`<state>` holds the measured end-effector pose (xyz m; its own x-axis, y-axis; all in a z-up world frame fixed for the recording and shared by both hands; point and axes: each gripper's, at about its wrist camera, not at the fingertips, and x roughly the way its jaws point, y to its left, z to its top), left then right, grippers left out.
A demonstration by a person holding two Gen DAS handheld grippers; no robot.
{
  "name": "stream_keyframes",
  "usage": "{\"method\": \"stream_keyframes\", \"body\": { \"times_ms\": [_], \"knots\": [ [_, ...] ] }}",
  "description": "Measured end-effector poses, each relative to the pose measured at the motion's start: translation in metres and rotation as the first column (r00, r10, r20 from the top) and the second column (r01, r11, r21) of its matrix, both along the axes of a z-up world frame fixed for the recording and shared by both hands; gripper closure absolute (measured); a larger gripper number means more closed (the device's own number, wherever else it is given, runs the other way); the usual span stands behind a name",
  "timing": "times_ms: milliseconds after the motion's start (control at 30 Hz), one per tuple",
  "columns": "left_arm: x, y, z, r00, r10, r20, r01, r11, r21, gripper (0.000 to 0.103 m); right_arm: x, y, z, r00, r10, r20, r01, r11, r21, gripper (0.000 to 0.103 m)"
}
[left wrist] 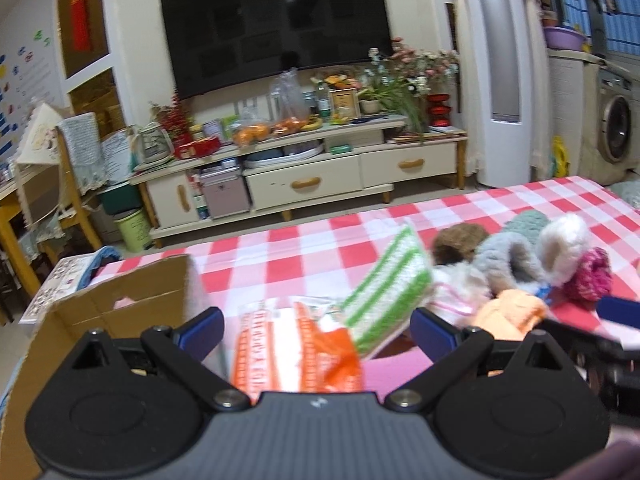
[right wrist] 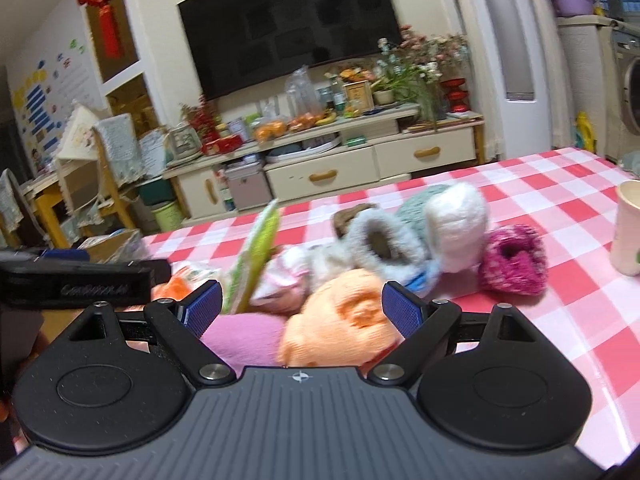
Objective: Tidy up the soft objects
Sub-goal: 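Move both tools back from the box to the pile of soft items, then grasp the orange towel with the left tool while the right tool grasps the pink knit hat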
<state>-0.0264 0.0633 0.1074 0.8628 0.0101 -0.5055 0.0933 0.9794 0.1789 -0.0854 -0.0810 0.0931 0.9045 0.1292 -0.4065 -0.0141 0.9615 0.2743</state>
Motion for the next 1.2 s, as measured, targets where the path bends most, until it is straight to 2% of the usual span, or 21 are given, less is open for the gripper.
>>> {"method": "stream_keyframes", "body": {
  "times_ms": [200,433,633,933,1200],
  "knots": [
    [-0.002,-0.022,-0.007,0.997,-0.078,-0.016,0.078,0.997,-0.026,0.004,0.004,-0.024,-0.001,0.994,-0.112,0.007,0.112,0.994,-0.001,0.0],
    [-0.001,-0.054,-0.022,0.981,-0.181,-0.072,0.176,0.982,-0.066,0.004,0.015,-0.06,-0.017,0.97,-0.245,-0.004,0.245,0.969,0.01,0.0],
    [0.005,-0.083,-0.04,0.961,-0.244,-0.126,0.236,0.969,-0.075,0.004,0.039,-0.083,-0.032,0.951,-0.298,-0.081,0.297,0.954,-0.021,0.0],
    [0.022,-0.109,-0.067,0.95,-0.256,-0.18,0.239,0.965,-0.109,0.004,0.067,-0.1,-0.042,0.958,-0.235,-0.165,0.233,0.972,-0.029,0.0],
    [0.041,-0.113,-0.075,0.952,-0.244,-0.186,0.211,0.961,-0.181,0.004,0.082,-0.106,-0.047,0.961,-0.209,-0.181,0.193,0.976,-0.103,0.0]
  ]
}}
